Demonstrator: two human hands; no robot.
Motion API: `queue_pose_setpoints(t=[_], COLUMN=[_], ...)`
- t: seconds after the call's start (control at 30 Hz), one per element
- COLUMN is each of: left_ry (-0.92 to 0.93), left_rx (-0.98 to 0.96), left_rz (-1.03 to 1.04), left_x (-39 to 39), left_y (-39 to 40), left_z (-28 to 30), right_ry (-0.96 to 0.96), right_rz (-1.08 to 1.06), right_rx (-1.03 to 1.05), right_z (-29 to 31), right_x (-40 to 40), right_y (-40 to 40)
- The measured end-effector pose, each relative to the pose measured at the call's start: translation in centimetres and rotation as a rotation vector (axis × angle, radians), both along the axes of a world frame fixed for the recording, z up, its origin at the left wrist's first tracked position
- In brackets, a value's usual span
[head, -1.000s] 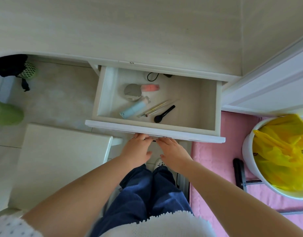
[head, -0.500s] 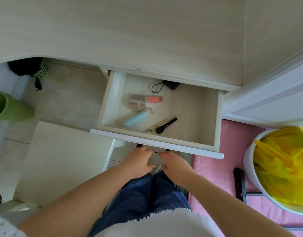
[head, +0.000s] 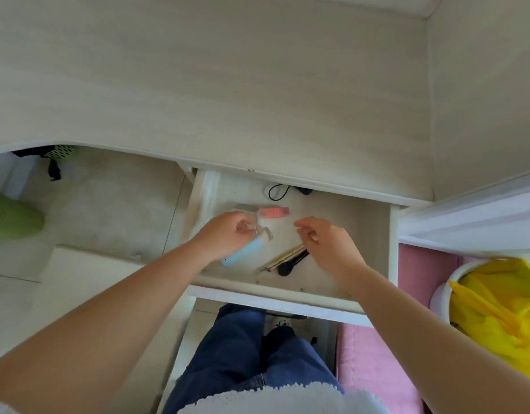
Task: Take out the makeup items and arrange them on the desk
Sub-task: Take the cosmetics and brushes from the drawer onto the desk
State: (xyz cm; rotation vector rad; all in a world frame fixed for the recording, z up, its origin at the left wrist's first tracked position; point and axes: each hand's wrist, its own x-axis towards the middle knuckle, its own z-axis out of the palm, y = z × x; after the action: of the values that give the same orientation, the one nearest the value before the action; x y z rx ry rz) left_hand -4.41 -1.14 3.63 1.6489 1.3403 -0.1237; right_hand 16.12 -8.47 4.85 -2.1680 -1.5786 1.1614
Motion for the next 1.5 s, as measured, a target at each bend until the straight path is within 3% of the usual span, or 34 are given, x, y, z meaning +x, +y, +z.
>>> queue_pose_setpoints(t=[0.1,0.2,0.4,0.77,1.0,1.13,1.33,1.5], left_ry=[0.115,0.223,0.352,0.373,0.392,0.393,0.333,0.091], left_rx=[0.153,0.266,0.320,0.473,0.449,0.393,0.293,0.283], left_rz=[-0.045,-0.259,-0.577,-0.665,-0.527,-0.434,-0.179,0.045], left_x=[0.1,0.0,0.8,1.2,1.4,1.7,1.1,-0.8], left_y=[2.3,4.3,5.5,4.9,4.4,4.2,4.0,3.2], left_z=[-3.3,-6.6,-9.1,-11.1,-12.0,-10.3,-6.3,-1.6], right_ry=[-0.083,-0.131,-0.271,-0.347,-0.404,-0.458,-0.342,-0.085], right_rz=[0.040,0.126,0.302,0.419,0.616,0.586,0.540,0.346], right_rx=[-0.057,-0.122,-0.186,-0.202,-0.156,-0.148,-0.040,0.058], right_z=[-2.3,-5.4,-9.2,-11.7,-12.2,-12.1,-8.6,-3.0], right_x=[-0.4,-1.4,-2.3,-0.7,-0.6,-0.3,0.1,-1.1], right_y=[2.9,5.4,8.4,9.5,9.2,9.1,8.1,6.5])
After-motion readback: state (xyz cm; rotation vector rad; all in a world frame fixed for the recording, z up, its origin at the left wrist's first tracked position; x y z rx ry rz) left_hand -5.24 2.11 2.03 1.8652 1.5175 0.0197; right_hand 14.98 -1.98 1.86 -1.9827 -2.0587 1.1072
